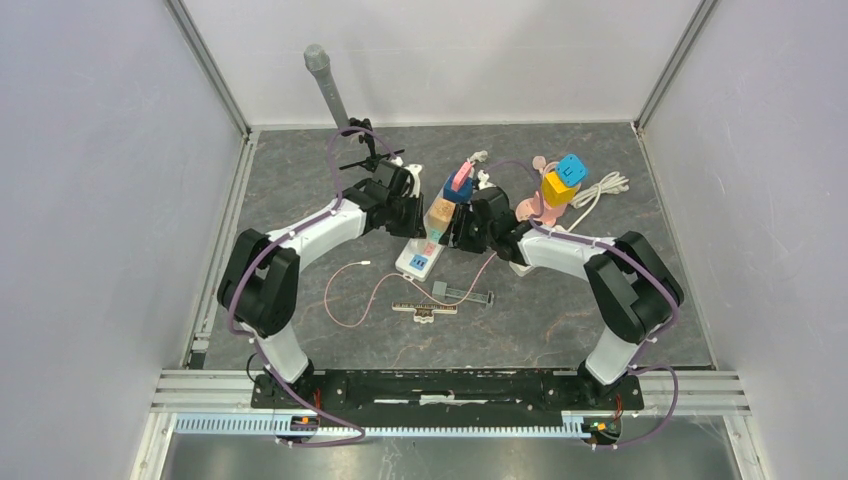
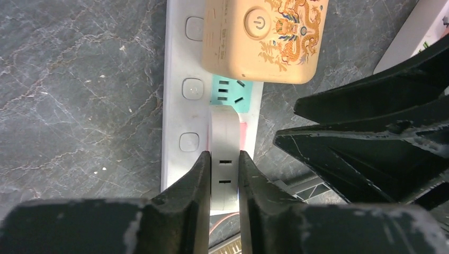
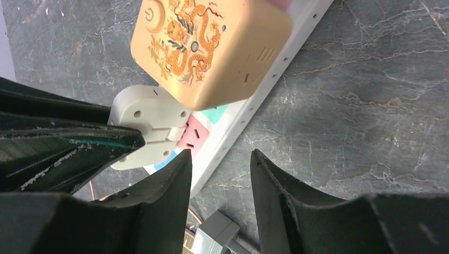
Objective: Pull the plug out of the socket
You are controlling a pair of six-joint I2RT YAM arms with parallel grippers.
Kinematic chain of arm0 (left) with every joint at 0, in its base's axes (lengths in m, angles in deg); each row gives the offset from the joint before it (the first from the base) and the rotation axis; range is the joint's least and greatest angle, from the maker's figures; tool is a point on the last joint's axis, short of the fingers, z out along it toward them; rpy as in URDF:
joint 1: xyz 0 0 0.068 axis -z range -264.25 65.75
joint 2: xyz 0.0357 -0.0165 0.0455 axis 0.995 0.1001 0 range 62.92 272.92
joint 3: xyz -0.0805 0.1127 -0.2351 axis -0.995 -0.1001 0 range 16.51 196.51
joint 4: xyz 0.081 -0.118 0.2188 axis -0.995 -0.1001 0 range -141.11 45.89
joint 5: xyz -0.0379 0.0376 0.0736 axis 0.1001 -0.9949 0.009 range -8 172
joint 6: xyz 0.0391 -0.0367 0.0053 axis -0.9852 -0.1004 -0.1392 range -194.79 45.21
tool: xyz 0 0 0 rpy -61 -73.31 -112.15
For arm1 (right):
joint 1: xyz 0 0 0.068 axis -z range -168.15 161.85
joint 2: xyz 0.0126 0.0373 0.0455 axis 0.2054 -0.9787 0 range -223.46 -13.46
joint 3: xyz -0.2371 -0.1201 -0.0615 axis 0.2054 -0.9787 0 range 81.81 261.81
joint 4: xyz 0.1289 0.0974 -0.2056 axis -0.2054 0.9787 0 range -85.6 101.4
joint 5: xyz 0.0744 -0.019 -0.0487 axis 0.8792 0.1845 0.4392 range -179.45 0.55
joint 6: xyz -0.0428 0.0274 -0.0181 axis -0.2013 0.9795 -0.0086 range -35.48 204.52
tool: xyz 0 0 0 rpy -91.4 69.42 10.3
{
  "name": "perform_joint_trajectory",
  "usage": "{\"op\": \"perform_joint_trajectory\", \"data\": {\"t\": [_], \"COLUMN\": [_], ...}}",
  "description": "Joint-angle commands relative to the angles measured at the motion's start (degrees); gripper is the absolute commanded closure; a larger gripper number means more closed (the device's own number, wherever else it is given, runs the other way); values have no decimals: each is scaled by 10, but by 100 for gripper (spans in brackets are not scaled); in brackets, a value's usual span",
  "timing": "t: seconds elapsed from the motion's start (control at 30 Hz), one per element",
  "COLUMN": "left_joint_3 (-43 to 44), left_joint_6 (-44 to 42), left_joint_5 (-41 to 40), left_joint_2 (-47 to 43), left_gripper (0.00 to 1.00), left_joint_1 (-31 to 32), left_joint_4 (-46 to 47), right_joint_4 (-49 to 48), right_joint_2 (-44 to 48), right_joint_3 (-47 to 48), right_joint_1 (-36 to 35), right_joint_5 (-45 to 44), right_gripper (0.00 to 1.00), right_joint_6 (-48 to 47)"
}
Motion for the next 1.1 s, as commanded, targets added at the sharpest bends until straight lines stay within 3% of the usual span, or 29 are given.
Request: {"op": "perform_joint_trajectory", "data": {"t": [0.0,0.1,0.27,0.4,0.53,0.7,0.87,1.07], "left_joint_3": [30,29,12,3,9,-3,-30,-25], "left_joint_6": [20,41,52,46,49,51,50,46], "left_joint_5": [33,44,48,57,36,-40,-76,-69], "left_joint_2": [1,-3,-6,1,26,34,32,-2], "left_gripper": [78,79,46,40,51,64,81,95], "left_joint_1": [2,1,2,4,19,52,67,67], "left_joint_4": [-31,-39,-32,-6,-7,-7,2,-19], "right_joint_4": [-27,-14,-12,-54,-83,-128,-158,-123], "right_joint_2": [-10,-10,-11,0,9,3,-2,-15], "right_joint_3": [25,24,8,-27,-54,-83,-111,-103], "right_joint_1": [-3,-3,-2,-7,-15,-34,-40,-41], "right_joint_5": [1,-5,-5,-7,-7,-18,-30,-37], "right_gripper": [51,52,53,52,46,46,51,65], "right_joint_6": [3,-5,-10,-22,-30,-56,-61,-68]}}
